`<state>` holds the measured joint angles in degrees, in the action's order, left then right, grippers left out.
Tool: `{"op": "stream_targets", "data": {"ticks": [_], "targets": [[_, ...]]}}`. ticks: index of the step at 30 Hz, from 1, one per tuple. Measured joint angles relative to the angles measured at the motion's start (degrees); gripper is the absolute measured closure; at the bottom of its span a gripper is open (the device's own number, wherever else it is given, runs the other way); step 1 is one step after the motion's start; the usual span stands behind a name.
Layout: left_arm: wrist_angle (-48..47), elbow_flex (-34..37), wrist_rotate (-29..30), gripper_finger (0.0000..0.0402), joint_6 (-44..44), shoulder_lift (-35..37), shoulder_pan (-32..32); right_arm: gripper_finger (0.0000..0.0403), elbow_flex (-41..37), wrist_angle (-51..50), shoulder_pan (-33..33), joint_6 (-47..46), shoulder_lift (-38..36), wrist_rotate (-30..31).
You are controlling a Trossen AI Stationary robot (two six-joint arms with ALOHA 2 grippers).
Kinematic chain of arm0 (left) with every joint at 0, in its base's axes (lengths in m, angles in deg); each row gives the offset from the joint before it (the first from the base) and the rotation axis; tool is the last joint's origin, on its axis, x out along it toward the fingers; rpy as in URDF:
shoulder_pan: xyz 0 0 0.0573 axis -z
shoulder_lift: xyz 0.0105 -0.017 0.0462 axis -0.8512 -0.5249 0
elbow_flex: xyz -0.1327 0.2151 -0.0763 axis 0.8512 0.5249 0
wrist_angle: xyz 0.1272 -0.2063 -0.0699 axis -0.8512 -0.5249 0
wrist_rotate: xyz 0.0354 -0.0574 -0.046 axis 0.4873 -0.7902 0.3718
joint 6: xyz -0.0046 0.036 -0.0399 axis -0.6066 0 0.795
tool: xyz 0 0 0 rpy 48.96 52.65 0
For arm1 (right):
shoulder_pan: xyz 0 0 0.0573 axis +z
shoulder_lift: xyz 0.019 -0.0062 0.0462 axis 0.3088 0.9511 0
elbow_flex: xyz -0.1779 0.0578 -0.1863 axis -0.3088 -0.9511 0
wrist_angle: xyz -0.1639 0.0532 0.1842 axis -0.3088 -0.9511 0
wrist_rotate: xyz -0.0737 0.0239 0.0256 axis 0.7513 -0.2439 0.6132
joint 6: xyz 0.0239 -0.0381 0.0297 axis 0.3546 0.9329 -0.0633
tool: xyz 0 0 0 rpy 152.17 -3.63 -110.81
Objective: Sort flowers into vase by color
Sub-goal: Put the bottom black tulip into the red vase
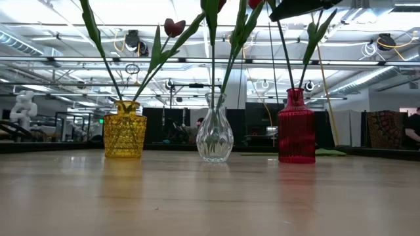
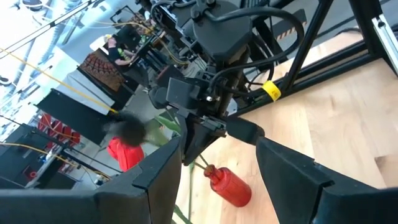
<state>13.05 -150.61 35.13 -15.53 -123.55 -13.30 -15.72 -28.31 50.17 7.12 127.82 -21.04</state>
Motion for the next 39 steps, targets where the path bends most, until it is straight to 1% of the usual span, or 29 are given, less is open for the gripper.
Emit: {"op": "stream_targets", "data": {"ticks": [7, 12, 15, 18, 27, 30, 32, 35, 37, 39], "targets": [[-0.8, 0.0, 0.0, 0.0188, 0.0, 0.0, 0.0, 0.0305, 0.0, -0.5, 0.0, -0.1, -0.2, -2.3], [-0.8, 0.0, 0.0, 0.0188, 0.1, 0.0, 0.0, 0.0253, 0.0, -1.9, 0.0, -1.3, -1.9, -6.1], [-0.8, 0.0, 0.0, 0.0188, 0.1, 0.0, 0.0, 0.0230, 0.0, -3.8, 0.1, -3.2, -2.8, -6.1], [-0.8, 0.0, 0.0, 0.0188, 0.2, 0.0, 0.0, 0.0215, 0.0, -4.7, 0.1, -4.5, -3.6, -6.0], [-0.8, 0.0, 0.0, 0.0188, 0.2, 0.0, 0.0, 0.0209, 0.0, -4.5, 0.2, -4.7, -4.5, -6.4], [-0.8, 0.0, 0.0, 0.0188, 0.2, 0.0, 0.0, 0.0209, 0.0, -2.3, 0.2, -3.6, -4.5, -6.9], [-0.8, 0.0, 0.0, 0.0188, 0.2, 0.0, 0.0, 0.0209, 0.0, 0.5, 0.2, -1.5, -4.5, -8.1], [-0.8, 0.0, 0.0, 0.0188, 0.2, 0.0, 0.0, 0.0209, 0.0, 4.1, 0.2, 1.3, -4.5, -8.2], [-0.8, 0.0, 0.0, 0.0188, 0.1, 0.0, 0.0, 0.0215, 0.0, 5.2, 0.2, 2.6, -4.5, -8.2], [-0.8, 0.0, 0.0, 0.0188, 0.1, 0.0, 0.0, 0.0230, 0.0, 5.6, 0.2, 2.9, -4.5, -8.0]]}}
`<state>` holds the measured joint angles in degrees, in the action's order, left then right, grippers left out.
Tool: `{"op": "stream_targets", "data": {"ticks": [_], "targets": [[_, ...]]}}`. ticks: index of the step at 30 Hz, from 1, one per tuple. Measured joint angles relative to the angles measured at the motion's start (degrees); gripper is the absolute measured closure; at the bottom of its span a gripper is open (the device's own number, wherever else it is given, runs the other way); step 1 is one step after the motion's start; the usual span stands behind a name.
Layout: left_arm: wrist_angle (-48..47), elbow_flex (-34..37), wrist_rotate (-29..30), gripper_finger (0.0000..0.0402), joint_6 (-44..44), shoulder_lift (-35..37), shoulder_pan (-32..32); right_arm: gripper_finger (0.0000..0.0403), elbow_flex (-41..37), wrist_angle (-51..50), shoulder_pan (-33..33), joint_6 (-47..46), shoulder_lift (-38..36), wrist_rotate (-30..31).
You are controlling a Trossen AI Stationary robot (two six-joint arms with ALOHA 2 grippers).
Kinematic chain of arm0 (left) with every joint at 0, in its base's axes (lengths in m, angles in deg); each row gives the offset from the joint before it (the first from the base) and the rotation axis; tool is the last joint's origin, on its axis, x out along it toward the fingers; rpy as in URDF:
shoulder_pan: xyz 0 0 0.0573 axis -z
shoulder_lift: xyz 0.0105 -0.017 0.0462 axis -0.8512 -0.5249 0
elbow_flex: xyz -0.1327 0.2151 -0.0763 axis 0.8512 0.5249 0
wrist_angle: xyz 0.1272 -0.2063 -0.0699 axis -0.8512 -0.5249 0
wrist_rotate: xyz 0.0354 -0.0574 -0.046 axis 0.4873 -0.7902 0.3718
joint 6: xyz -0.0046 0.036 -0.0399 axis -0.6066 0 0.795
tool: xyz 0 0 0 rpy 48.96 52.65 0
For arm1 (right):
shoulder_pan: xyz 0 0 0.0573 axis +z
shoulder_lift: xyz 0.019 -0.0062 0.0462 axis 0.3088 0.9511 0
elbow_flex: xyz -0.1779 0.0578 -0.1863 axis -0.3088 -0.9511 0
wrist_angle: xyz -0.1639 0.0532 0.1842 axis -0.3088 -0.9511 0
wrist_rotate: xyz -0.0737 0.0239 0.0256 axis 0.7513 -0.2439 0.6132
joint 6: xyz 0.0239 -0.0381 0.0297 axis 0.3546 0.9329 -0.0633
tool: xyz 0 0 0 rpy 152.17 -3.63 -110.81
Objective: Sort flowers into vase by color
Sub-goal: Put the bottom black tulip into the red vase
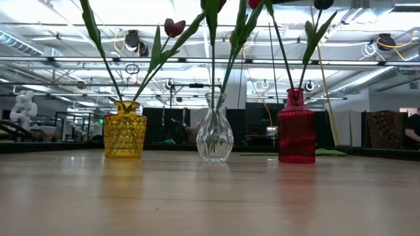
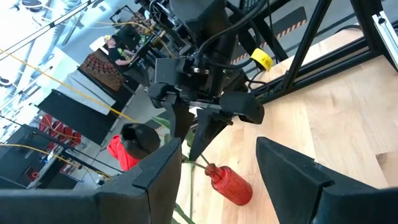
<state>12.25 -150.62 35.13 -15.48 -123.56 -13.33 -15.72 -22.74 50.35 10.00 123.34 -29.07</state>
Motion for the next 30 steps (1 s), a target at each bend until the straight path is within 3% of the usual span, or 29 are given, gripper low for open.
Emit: {"op": "stream_targets", "data": {"ticks": [11, 30], "targets": [[0.0, 0.0, 0.0, 0.0188, 0.0, 0.0, 0.0, 0.0394, 0.0, 2.3, -0.4, 2.0, 1.4, 0.7], [0.0, 0.0, 0.0, 0.0188, 0.0, 0.0, 0.0, 0.0399, 0.0, -7.0, -0.4, -1.3, -0.3, 2.4]]}}
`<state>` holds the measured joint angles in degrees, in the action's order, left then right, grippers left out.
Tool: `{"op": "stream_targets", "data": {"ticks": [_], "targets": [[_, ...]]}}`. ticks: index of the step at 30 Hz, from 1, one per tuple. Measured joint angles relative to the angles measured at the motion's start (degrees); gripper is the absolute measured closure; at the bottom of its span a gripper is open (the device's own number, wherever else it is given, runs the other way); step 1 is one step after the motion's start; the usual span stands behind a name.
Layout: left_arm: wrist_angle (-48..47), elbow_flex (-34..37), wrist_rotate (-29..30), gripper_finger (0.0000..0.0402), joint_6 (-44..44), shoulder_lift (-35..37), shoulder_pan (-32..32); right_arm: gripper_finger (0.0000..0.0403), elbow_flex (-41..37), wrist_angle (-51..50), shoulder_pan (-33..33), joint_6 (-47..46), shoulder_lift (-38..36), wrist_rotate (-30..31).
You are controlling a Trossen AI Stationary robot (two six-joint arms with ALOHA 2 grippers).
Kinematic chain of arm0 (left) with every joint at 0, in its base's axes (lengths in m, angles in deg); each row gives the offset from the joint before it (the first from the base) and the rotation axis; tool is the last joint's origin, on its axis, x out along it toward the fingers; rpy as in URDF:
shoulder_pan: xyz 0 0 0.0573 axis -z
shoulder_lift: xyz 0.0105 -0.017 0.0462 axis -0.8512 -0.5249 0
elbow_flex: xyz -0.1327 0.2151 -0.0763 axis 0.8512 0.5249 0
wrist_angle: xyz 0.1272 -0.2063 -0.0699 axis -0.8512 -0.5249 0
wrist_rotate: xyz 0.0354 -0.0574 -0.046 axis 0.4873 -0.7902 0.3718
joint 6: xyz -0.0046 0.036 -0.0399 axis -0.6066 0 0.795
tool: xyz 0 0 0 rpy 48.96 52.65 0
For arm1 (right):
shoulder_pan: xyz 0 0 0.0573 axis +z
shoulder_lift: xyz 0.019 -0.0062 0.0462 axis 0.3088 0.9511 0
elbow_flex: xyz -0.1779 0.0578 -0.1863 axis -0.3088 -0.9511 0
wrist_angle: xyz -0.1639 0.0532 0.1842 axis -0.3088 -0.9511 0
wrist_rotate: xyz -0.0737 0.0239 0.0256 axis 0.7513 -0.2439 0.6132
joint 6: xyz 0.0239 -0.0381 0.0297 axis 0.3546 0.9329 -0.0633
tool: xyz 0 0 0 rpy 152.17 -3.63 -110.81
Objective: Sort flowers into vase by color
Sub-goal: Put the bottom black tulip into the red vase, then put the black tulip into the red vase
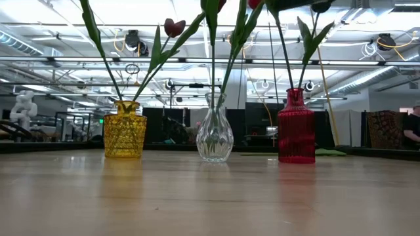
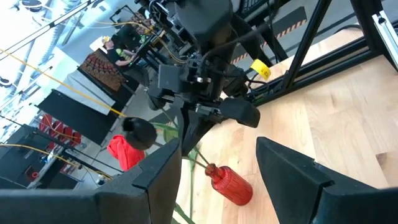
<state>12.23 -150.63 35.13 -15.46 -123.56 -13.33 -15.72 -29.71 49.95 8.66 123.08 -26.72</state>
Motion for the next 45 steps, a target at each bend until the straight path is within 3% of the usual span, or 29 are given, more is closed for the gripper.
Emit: {"op": "stream_targets", "data": {"ticks": [18, 29, 40, 45], "targets": [[0.0, 0.0, 0.0, 0.0188, 0.1, 0.0, 0.0, 0.0396, 0.0, -11.7, -0.5, -9.5, 0.0, -0.8], [0.0, 0.0, 0.0, 0.0188, 0.1, 0.0, 0.0, 0.0390, 0.0, -15.5, -1.6, -15.3, 0.0, -8.1], [-0.2, 0.0, 0.0, 0.0188, 0.1, 0.0, 0.0, 0.0271, 0.0, -19.2, -1.7, -23.9, 0.0, -13.8], [-0.4, 0.0, 0.0, 0.0188, 0.1, 0.0, 0.0, 0.0212, 0.0, -19.6, -1.6, -24.3, -2.0, -20.5]]}}
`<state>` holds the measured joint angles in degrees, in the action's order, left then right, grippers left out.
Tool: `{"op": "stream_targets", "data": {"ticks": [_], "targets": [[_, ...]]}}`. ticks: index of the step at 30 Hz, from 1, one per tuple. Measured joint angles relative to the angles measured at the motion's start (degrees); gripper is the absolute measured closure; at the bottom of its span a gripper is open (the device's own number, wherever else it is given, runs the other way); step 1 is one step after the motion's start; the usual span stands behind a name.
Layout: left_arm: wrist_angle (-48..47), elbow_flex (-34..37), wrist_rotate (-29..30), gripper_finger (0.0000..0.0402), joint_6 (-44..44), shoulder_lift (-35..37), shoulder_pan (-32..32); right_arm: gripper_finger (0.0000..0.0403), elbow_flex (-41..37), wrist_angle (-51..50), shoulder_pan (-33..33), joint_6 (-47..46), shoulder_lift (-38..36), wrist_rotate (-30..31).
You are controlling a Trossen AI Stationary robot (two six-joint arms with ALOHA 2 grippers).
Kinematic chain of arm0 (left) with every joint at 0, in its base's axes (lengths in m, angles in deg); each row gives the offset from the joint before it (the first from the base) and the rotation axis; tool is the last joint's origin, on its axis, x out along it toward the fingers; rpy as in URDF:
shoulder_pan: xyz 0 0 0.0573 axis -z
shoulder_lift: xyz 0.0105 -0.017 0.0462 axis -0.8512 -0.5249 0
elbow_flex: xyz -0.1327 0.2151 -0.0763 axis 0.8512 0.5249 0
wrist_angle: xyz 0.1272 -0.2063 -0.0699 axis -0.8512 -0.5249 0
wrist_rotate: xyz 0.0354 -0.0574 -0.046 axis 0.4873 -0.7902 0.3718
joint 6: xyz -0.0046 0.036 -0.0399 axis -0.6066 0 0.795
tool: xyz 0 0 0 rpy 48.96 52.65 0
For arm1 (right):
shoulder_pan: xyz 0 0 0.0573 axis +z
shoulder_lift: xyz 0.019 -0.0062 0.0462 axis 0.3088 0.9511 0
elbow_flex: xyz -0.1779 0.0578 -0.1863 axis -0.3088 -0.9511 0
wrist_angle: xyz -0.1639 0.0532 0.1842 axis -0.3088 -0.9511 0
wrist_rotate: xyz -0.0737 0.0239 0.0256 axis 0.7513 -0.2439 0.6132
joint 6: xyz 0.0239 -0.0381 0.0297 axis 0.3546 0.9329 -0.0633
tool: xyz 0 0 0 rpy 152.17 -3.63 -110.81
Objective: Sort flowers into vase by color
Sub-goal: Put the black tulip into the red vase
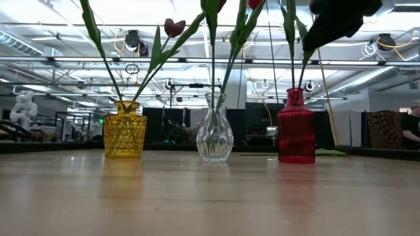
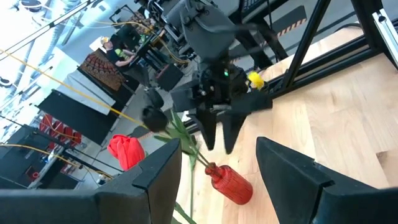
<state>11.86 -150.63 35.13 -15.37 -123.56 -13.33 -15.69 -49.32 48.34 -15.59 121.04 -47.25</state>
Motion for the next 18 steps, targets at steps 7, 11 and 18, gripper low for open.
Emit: {"op": "stream_targets", "data": {"ticks": [7, 11, 18], "targets": [[-0.3, 0.0, 0.0, 0.0188, 0.9, 0.0, 0.0, 0.0171, 0.0, -0.3, 0.3, -2.2, -7.0, -8.7], [-0.3, 0.0, 0.0, 0.0188, 0.9, 0.0, 0.0, 0.0172, 0.0, -2.0, 2.1, -4.4, -10.8, -9.9], [-0.3, 0.0, 0.0, 0.0188, 0.9, 0.0, 0.0, 0.0193, 0.0, -21.5, 6.6, -12.9, -16.9, -7.9]]}}
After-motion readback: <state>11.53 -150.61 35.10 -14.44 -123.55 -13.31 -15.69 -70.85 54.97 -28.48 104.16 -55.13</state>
